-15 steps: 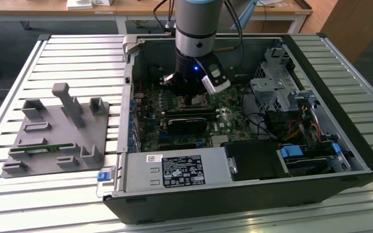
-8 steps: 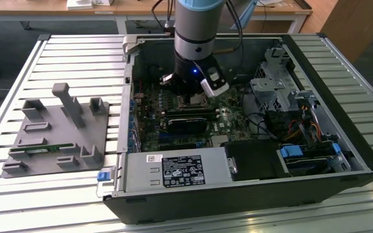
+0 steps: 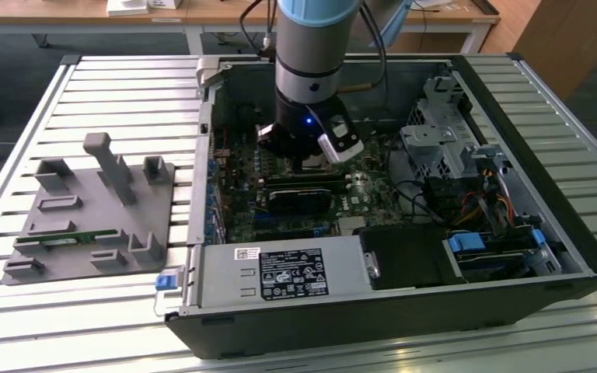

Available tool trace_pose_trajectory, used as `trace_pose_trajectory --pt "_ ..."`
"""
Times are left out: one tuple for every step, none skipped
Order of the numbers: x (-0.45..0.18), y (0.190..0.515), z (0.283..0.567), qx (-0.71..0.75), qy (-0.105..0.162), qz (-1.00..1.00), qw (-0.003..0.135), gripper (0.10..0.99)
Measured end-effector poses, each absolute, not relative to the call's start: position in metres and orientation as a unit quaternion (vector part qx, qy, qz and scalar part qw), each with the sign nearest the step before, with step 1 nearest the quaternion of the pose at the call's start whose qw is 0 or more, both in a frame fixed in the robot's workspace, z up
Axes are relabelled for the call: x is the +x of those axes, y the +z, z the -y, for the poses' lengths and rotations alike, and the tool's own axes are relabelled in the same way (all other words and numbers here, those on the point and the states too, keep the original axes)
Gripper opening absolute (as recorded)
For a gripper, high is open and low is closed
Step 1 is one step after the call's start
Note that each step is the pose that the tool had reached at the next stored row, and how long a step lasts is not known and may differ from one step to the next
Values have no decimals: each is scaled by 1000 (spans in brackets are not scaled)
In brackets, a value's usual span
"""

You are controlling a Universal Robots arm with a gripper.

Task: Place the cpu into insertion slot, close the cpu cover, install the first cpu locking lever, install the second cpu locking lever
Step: 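Install the second cpu locking lever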

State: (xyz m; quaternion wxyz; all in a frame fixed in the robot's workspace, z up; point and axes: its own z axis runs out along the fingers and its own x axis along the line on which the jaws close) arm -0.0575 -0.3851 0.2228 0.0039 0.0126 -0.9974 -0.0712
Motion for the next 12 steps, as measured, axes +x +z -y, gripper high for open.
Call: trace_pose_trajectory --pt "-58 221 385 13 -71 997 4 106" --pt "-58 220 385 13 -72 997 4 106" --pt "-58 218 386 13 -72 997 4 106" --pt "-58 217 386 13 -72 997 4 106" --pt "-58 215 386 13 -73 997 4 106" --pt "-58 214 386 13 -73 997 4 106" --pt "-58 212 386 13 -73 997 4 106" --pt "-58 211 386 13 -75 997 4 106" --pt "-58 210 386 13 -76 997 4 106" --pt "-58 209 386 13 -78 997 4 106" --pt "-58 208 386 13 -79 997 4 106" --pt "-58 207 386 13 -80 997 4 106"
